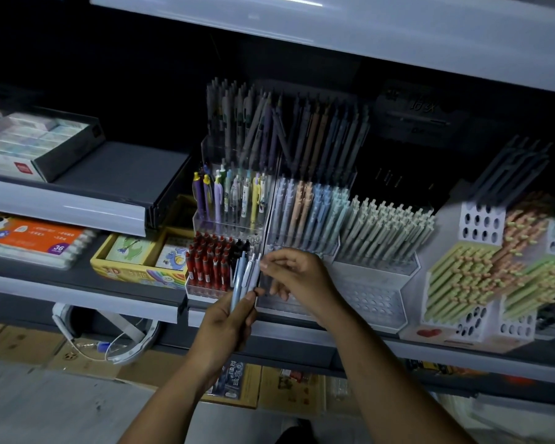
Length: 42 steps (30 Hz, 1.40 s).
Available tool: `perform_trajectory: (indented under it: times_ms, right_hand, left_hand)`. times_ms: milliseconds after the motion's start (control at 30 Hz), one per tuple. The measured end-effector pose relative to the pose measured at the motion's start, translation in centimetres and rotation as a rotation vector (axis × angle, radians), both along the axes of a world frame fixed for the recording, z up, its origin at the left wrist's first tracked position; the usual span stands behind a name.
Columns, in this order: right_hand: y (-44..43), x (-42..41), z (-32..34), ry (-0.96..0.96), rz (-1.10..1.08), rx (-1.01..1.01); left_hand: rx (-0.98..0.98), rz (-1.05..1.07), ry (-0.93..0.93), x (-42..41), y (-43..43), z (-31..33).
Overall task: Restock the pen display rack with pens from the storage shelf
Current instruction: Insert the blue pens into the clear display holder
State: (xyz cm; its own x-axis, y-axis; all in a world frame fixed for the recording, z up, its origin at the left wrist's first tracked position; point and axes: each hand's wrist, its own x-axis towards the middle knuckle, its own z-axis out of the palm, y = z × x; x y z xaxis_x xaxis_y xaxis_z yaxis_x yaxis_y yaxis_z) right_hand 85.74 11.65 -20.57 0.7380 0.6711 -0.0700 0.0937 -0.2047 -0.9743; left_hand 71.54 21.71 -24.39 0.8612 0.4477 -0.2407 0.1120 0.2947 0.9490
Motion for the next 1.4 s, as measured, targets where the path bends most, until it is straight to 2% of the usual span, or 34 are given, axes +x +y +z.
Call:
perform_trajectory:
  times_ms: [167,333,500,700,867,1400]
  right_hand:
    - [0.4,0.2,0.5,0.047,0.000,0.040]
    - [-0.1,1.1,1.1,0.061,-0.080,0.133]
    - [-0.2,2.9,1.0,-0.102,-0.280,0.161]
    - [0.2,3.9,-0.6,-0.417,-0.273,-0.006]
    - [0.6,4.1,-1.8,-0.563,-0.254,-0.074]
    - [0.0,4.2,-2.2,-0.528,-0.195,-0.135]
  left_hand:
    - [0.047,-0.032,-0.003,-0.2,-0.1,0.4]
    - [-0.032,0.047,-0.006,-0.5,0.4,0.1]
    - [-0.021,0.147,0.023,-0.8,1.1,-1.3]
    - [-0.019,0.142,0.025,-0.7,1.1,-1.2]
    - [-0.013,0.138,0.018,-0.9,1.0,-1.0]
    - [-0.022,0.161,-0.013,-0.6,0.9,-1.1]
